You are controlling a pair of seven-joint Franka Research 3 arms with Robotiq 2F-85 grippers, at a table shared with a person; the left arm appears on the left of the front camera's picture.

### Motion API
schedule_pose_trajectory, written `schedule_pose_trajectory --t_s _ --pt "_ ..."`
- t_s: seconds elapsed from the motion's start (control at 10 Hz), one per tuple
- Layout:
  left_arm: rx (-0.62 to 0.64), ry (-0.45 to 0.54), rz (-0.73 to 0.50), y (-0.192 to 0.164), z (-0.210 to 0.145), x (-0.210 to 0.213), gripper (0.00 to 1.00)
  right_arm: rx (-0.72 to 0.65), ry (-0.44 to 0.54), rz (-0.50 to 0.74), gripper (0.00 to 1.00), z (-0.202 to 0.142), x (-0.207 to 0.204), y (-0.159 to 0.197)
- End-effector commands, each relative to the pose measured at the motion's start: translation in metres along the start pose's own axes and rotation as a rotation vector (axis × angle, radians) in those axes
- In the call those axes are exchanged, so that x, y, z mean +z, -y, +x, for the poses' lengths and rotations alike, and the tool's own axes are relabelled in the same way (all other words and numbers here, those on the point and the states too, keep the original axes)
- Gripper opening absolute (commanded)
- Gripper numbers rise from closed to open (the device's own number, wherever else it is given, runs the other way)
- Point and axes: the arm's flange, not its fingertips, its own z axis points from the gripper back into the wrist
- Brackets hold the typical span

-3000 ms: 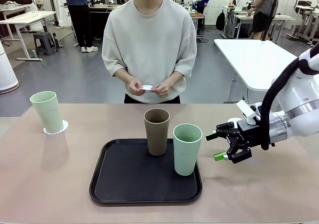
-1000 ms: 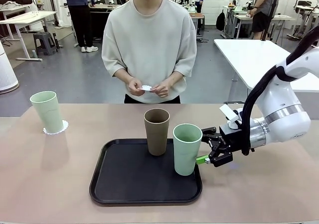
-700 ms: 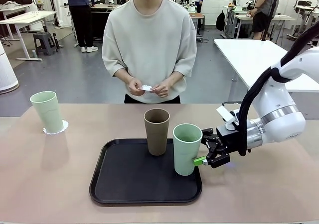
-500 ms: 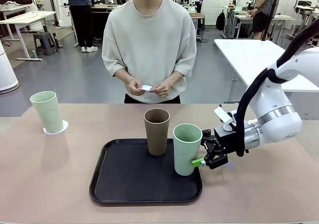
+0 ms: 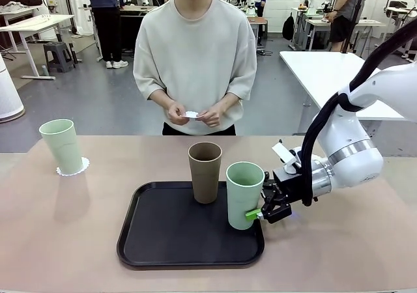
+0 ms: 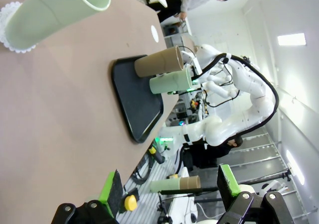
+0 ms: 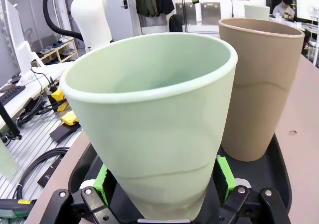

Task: Place coasters on the table and set cups on them.
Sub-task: Take one Reusable plastic cup from the Flat Tray and place it on a coaster set by the human.

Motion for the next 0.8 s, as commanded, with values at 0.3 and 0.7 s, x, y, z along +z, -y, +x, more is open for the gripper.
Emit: schedule_pose_trajectory --t_s 0.3,0.7 --pt "0.007 0.002 0.006 0.002 0.0 0.001 1.0 0.053 0.038 0.005 0.35 -0.005 -0.008 0.003" --pt "0.007 0.002 0.006 0.002 0.0 0.001 1.0 0.006 0.065 -0.044 0.0 0.015 0.002 -0.002"
